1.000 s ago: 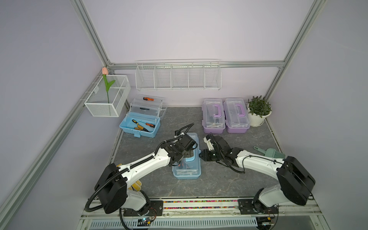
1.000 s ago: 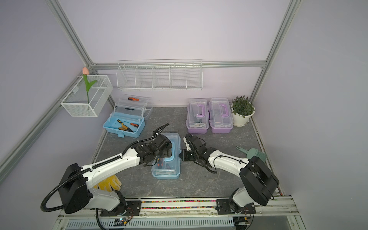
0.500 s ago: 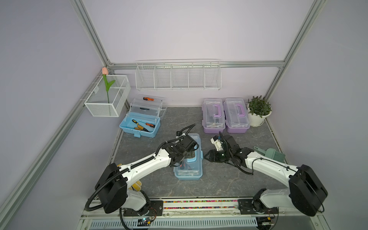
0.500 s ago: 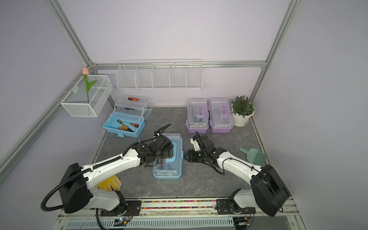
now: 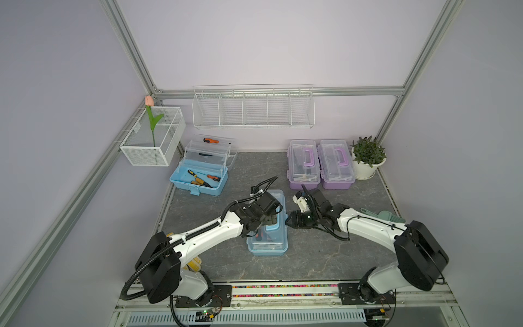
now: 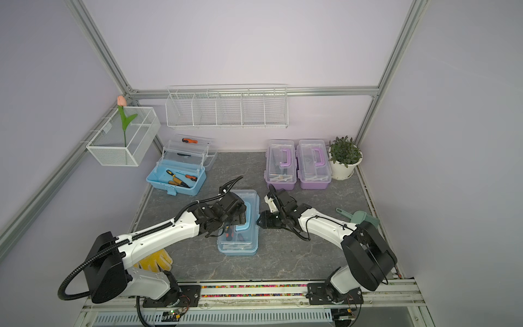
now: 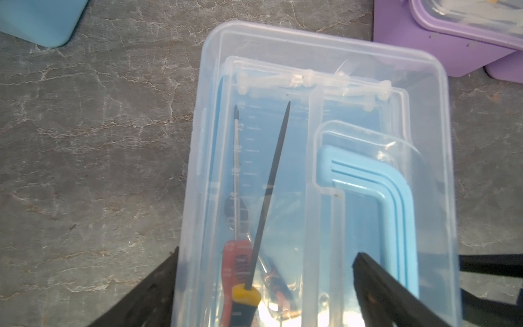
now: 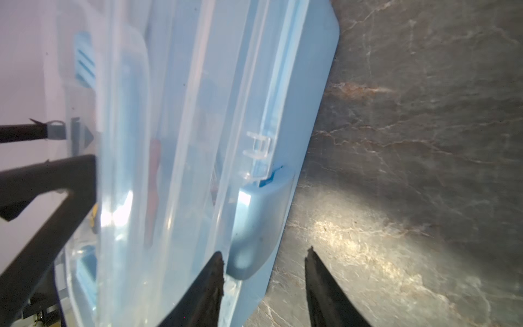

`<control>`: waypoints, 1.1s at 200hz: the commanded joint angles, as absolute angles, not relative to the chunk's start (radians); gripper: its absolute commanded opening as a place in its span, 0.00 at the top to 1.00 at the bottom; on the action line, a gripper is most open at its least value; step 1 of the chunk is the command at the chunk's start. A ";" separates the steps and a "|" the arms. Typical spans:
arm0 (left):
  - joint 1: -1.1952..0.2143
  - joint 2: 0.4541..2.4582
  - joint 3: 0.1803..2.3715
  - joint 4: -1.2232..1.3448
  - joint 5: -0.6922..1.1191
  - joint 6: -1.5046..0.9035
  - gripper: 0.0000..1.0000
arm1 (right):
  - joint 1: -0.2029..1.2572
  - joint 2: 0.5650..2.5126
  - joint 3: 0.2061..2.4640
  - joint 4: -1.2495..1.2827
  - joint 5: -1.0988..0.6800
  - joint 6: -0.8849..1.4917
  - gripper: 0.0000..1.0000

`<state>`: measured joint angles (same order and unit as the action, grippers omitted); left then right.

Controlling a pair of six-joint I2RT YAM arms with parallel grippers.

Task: Close toolboxes
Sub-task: Fasten the toolbox latch on the toolbox.

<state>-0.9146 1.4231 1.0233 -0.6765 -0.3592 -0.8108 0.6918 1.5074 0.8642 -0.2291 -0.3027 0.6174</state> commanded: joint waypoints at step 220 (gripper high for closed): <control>-0.930 1.455 0.990 -0.773 -0.297 -0.792 0.06 | 0.692 1.580 0.960 -0.353 -0.223 0.555 0.77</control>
